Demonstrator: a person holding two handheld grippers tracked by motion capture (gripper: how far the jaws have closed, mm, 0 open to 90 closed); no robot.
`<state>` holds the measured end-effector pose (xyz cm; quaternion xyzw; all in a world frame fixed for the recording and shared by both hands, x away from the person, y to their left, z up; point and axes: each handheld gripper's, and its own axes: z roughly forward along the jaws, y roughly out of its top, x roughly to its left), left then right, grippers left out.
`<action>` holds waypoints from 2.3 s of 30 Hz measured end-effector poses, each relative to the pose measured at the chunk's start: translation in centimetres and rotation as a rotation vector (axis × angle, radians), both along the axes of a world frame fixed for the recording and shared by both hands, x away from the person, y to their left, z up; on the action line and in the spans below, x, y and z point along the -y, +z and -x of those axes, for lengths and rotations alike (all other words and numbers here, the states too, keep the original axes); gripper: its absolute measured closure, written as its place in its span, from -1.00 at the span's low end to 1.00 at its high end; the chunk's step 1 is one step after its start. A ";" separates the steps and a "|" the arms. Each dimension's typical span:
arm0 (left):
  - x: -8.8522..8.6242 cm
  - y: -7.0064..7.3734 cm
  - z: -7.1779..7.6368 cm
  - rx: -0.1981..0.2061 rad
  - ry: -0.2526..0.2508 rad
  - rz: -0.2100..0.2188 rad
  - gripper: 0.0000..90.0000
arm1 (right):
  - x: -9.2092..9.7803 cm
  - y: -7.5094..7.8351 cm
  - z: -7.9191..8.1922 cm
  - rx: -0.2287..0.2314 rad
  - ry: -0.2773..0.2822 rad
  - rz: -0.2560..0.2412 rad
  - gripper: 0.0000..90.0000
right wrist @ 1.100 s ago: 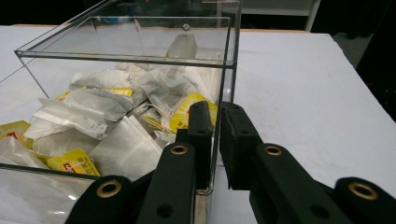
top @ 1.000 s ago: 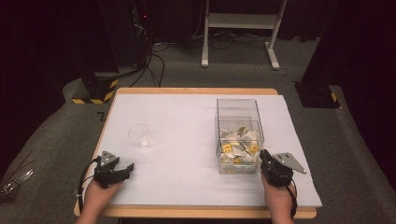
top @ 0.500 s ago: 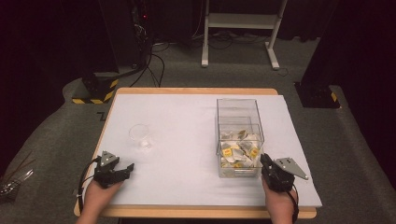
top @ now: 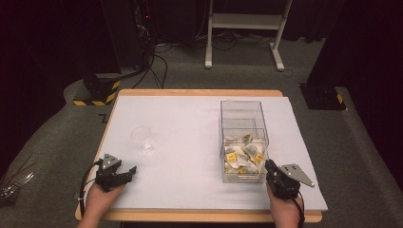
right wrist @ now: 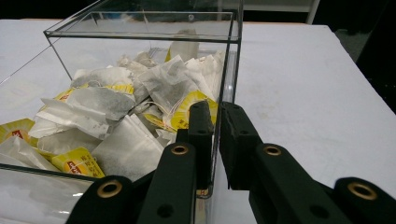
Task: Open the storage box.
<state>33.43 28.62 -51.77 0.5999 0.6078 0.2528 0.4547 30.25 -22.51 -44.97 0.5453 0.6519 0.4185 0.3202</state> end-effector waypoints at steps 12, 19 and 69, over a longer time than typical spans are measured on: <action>0.0 0.0 0.0 0.000 0.000 0.000 -0.33 | 0.1 0.0 0.8 0.001 0.004 -0.005 0.84; 0.0 0.0 0.0 0.002 0.001 0.002 -0.33 | 0.2 -0.1 1.3 0.004 0.008 -0.006 0.84; 0.0 0.0 0.0 -0.001 -0.001 -0.001 -0.33 | 1.2 1.6 -0.1 0.040 0.035 -0.023 0.52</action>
